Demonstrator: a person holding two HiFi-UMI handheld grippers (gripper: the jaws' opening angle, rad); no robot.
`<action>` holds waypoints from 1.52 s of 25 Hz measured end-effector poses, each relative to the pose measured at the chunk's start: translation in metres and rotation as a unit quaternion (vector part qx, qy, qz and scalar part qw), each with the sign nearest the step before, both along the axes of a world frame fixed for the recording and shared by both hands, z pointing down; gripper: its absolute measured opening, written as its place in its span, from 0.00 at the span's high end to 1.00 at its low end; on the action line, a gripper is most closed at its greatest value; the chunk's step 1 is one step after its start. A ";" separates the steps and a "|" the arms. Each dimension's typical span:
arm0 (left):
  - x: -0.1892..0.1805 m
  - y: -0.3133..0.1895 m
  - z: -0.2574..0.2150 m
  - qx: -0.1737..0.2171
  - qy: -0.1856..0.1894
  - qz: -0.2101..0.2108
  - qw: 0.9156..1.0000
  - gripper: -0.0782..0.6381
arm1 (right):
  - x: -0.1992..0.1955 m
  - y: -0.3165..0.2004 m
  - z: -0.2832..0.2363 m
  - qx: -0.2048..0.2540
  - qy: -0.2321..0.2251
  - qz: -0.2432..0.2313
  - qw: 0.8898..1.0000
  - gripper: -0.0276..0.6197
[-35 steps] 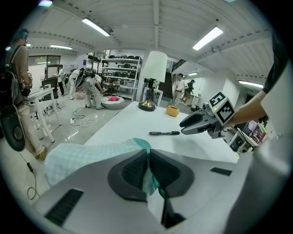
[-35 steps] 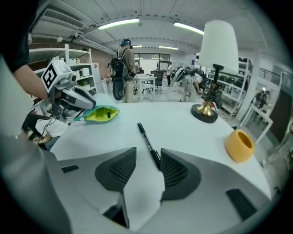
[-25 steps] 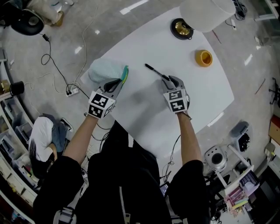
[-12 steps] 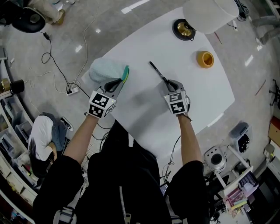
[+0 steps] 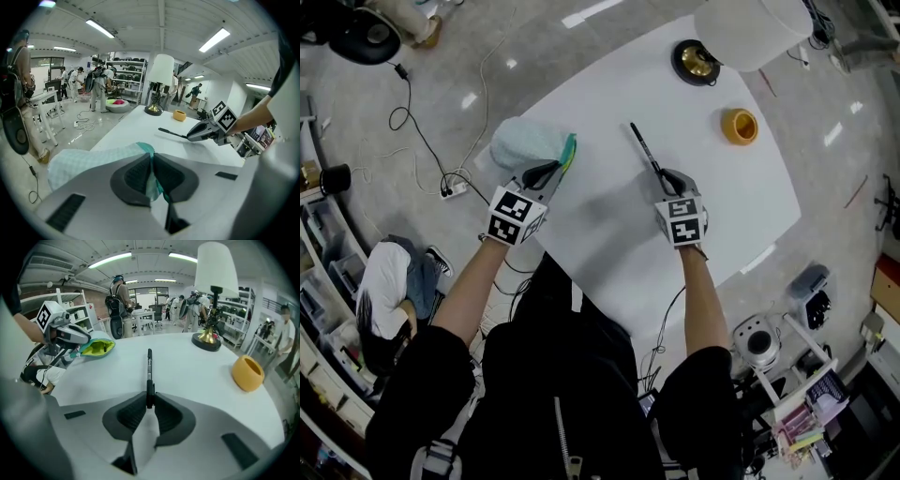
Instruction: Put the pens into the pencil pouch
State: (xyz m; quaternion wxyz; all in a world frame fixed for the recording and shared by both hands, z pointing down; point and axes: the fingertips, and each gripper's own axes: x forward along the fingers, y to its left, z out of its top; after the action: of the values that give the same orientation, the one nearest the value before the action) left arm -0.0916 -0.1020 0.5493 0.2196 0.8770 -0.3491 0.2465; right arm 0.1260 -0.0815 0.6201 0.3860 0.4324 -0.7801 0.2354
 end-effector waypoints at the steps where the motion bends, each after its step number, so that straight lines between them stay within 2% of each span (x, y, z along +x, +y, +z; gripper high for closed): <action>1: -0.001 0.000 0.000 0.001 -0.001 -0.001 1.000 0.83 | 0.002 0.001 -0.003 0.003 0.000 0.001 1.000 0.85; 9: -0.002 -0.002 -0.006 0.009 0.002 -0.007 1.000 0.83 | 0.017 0.013 -0.042 0.032 0.010 -0.009 0.999 0.85; 15: -0.004 0.000 -0.004 0.011 0.000 -0.009 1.000 0.83 | 0.011 0.024 -0.043 0.032 0.019 -0.033 0.999 0.85; 19: -0.005 0.002 -0.005 0.011 0.000 -0.009 1.000 0.83 | -0.002 0.029 -0.044 0.032 0.018 -0.056 0.998 0.85; 27: -0.004 0.002 -0.005 0.009 0.001 -0.007 1.000 0.83 | -0.043 0.041 -0.048 0.026 0.004 -0.139 0.990 0.85; 38: -0.004 0.003 -0.008 0.006 0.010 -0.011 1.000 0.83 | -0.082 0.054 -0.036 0.005 -0.009 -0.198 0.980 0.85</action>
State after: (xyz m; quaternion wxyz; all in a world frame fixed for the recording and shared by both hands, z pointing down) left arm -0.0955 -0.0992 0.5414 0.2202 0.8769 -0.3582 0.2328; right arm 0.0437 -0.0278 0.5842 0.4156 0.2694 -0.8548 0.1549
